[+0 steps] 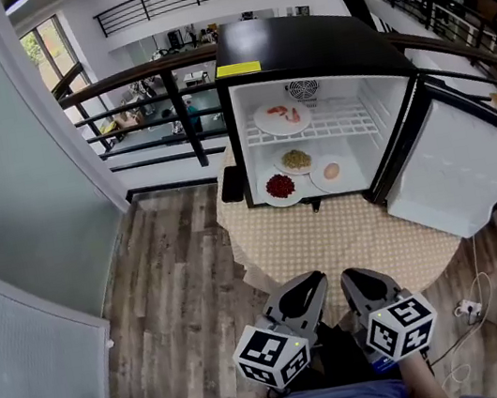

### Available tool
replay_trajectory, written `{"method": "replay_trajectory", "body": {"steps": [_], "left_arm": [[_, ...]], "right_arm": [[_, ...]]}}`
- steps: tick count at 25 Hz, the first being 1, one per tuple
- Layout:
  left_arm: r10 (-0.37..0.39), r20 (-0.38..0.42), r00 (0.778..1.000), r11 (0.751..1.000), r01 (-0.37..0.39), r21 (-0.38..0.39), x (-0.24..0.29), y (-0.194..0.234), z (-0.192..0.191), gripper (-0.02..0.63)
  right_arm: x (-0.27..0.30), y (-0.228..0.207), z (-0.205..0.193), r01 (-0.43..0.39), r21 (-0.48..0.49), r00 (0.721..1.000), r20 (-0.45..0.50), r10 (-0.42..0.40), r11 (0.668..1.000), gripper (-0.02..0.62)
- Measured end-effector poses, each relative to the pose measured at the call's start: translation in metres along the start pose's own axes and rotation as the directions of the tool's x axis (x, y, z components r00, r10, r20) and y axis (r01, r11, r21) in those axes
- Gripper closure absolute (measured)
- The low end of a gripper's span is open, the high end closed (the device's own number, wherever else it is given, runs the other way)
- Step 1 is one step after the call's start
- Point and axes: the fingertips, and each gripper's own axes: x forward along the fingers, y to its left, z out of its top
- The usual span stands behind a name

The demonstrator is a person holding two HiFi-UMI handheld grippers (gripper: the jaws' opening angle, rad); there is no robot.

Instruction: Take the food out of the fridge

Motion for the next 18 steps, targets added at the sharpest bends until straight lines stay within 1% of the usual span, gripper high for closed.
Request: {"method": "replay_trajectory", "body": {"steps": [4, 9, 12, 15, 18], "left_arm": [[0.021, -0.018, 1.000, 1.000, -0.021, 0.003, 0.019, 0.012, -0.001, 0.586], [0.032, -0.030, 0.999, 0.999, -0.032, 0.014, 0.063, 0.036, 0.003, 0.586], [0.041, -0.054, 0.998, 0.999, -0.041, 0.009, 0.093, 0.056, -0.001, 0.586], [0.049, -0.088, 0.995, 0.999, -0.050, -0.008, 0.120, 0.077, -0.007, 0.586], [0.052, -0.128, 0.990, 0.998, -0.057, -0.036, 0.140, 0.094, -0.016, 0.586]], "right_arm": [[0.027, -0.021, 0.012, -0.016, 0.027, 1.000, 0.002, 0.016, 1.000, 0.569], [0.066, -0.055, 0.033, -0.034, 0.030, 0.999, -0.001, 0.034, 0.999, 0.569], [0.089, -0.083, 0.038, -0.025, 0.040, 0.999, -0.019, 0.026, 0.999, 0.569], [0.113, -0.109, 0.042, -0.014, 0.054, 0.999, -0.037, 0.016, 0.998, 0.569], [0.133, -0.126, 0.046, -0.014, 0.074, 0.998, -0.053, 0.018, 0.997, 0.569]]}}
